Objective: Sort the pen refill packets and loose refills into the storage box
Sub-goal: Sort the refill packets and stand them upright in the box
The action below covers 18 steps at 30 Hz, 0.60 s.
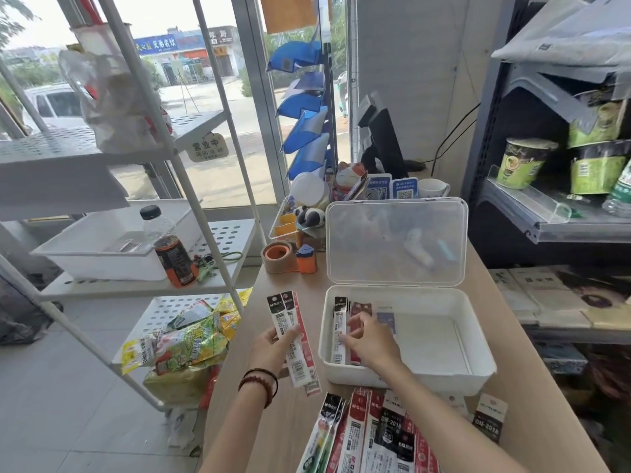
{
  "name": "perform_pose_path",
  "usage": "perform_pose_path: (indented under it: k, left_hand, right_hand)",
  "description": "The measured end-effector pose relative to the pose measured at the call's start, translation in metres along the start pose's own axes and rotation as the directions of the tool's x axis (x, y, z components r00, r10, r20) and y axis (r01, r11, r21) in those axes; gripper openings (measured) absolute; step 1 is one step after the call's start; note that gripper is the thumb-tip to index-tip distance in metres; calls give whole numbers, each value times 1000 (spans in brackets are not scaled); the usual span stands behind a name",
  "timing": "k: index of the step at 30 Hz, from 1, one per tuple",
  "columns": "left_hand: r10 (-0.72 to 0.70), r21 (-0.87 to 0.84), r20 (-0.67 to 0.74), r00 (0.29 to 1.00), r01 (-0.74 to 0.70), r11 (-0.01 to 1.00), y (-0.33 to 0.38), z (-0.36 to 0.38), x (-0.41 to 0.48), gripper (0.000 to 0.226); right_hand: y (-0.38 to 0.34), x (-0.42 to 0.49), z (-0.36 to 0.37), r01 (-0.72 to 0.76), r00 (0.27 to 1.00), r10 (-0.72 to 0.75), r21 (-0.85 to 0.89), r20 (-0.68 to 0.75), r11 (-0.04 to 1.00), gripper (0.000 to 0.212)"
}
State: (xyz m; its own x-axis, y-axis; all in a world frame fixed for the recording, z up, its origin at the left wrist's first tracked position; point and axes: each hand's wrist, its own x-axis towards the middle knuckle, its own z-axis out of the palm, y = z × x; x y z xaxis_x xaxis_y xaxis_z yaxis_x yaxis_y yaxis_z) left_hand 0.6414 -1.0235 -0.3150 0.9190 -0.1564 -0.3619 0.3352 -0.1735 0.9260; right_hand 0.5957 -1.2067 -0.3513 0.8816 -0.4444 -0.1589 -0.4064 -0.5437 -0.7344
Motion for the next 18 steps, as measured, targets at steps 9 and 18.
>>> perform_pose_path:
  k: [9,18]
  left_hand:
    - [46,-51,9,999,-45,998,0,4,1,6]
    - [137,-87,84,987,-129,988,31,28,-3,8]
  right_hand:
    - [-1,-5,-5,38,995,-28,115,-91,993,18]
    - [-12,-24,-33,123,986,-164,602,13,789,36]
